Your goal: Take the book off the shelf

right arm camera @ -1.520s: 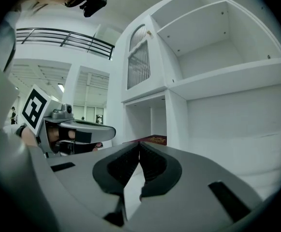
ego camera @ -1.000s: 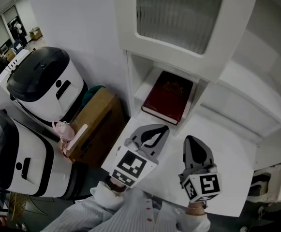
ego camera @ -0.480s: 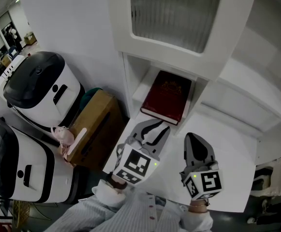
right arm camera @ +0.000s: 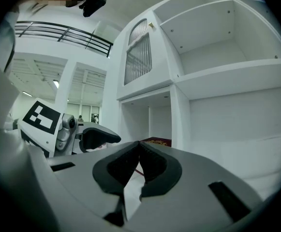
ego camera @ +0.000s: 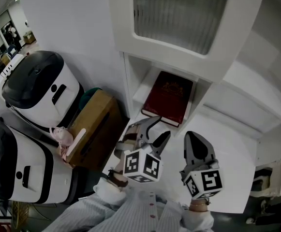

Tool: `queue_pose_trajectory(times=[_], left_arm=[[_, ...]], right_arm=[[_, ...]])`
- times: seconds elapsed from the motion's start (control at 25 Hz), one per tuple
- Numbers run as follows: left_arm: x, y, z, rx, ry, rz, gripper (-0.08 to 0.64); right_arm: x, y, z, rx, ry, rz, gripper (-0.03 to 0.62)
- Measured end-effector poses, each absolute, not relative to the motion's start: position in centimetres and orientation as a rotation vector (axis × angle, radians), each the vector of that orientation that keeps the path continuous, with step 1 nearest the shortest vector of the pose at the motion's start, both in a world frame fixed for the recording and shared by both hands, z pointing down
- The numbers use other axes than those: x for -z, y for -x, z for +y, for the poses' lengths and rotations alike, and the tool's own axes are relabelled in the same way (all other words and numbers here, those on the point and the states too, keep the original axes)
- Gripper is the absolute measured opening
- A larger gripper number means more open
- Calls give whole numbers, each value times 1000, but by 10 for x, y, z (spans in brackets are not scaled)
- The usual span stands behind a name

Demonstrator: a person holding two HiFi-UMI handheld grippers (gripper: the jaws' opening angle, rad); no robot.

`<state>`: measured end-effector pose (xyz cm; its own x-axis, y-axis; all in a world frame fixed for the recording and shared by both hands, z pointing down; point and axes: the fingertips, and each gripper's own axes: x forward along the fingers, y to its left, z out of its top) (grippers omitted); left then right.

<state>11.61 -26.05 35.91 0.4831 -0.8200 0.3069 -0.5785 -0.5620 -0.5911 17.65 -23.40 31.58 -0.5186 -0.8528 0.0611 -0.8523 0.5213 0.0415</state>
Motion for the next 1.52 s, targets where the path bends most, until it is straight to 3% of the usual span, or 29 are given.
queue_pose_trajectory(times=[1.16, 1.52], left_arm=[[-424, -121, -322, 1063, 1890, 856, 379], [-429, -124, -338, 1078, 1764, 857, 396]], right_arm=[[-341, -182, -250, -83, -1622, -2605, 14], [-349, -189, -256, -123, -1669, -2566, 14]])
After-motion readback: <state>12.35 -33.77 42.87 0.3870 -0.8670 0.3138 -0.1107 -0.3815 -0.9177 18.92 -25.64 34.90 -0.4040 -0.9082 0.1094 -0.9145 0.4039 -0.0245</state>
